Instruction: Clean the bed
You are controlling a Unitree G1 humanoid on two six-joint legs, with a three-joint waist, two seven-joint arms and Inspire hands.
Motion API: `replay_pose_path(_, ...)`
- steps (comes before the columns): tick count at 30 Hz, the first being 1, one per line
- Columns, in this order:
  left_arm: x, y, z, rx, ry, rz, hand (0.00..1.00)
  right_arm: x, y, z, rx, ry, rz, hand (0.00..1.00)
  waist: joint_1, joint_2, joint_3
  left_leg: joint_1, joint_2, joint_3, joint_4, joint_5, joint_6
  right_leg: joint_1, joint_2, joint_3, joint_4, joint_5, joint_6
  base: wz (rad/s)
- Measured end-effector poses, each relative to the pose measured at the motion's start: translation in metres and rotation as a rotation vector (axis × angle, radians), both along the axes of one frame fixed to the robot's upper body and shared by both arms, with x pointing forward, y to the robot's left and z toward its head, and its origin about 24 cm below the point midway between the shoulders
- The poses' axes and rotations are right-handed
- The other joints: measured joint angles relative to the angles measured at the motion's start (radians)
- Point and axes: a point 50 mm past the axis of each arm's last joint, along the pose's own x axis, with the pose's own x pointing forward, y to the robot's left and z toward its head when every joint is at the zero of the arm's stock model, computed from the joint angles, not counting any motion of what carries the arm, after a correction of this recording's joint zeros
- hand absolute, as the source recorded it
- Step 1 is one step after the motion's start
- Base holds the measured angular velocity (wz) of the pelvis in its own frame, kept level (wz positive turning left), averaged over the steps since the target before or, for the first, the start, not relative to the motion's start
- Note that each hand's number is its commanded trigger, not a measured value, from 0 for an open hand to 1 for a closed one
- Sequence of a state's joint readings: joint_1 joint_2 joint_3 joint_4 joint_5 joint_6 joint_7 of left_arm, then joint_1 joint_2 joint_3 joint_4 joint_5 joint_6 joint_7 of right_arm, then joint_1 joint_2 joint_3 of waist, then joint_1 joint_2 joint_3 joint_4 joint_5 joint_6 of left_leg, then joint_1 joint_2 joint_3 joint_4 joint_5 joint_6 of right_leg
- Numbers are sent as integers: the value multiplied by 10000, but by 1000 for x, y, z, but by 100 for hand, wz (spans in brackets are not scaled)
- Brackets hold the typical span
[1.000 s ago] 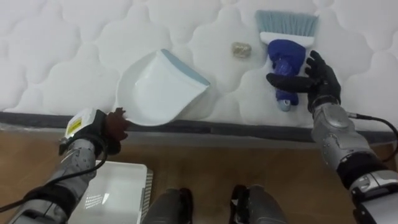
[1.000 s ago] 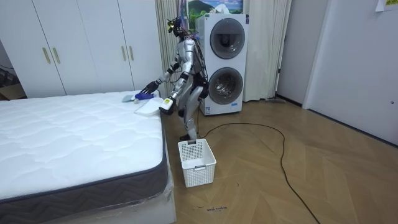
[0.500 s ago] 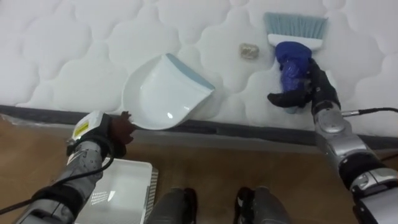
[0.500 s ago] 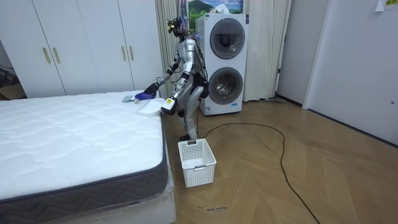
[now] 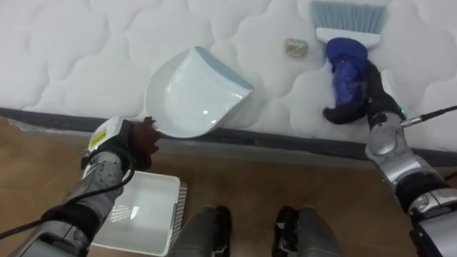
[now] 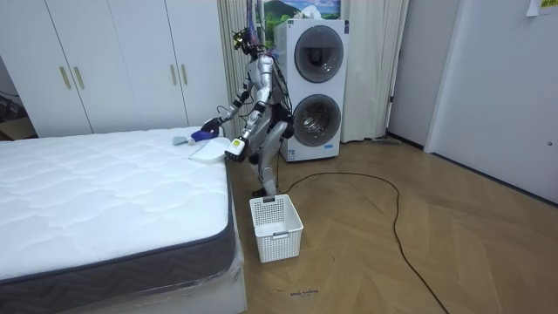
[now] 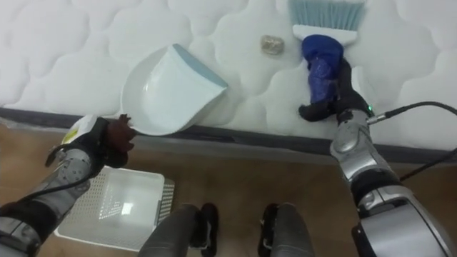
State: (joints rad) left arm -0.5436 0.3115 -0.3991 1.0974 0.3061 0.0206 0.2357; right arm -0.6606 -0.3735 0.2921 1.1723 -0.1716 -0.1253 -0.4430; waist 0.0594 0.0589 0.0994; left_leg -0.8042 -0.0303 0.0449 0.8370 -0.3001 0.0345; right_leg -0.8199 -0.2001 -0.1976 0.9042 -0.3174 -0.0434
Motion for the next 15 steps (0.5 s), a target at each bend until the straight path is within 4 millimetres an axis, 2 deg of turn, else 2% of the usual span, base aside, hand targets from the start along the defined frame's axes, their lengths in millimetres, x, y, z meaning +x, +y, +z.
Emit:
replay_pose_path(5,2,-5,1,-82,-36,-64,100,4,-10,10,-493,-104,-559,100,30,79,28,-67,3,-56,43,-2,-11,-34,-8,-28,41,-24,-1,4)
replay_pose_path(15,5,-7,5,-102,-236,-166,100,1,-17,10,-875,-84,-1056,100,-1,74,25,-229,-2,-62,146,-65,-20,-167,-78,-75,224,-140,15,5)
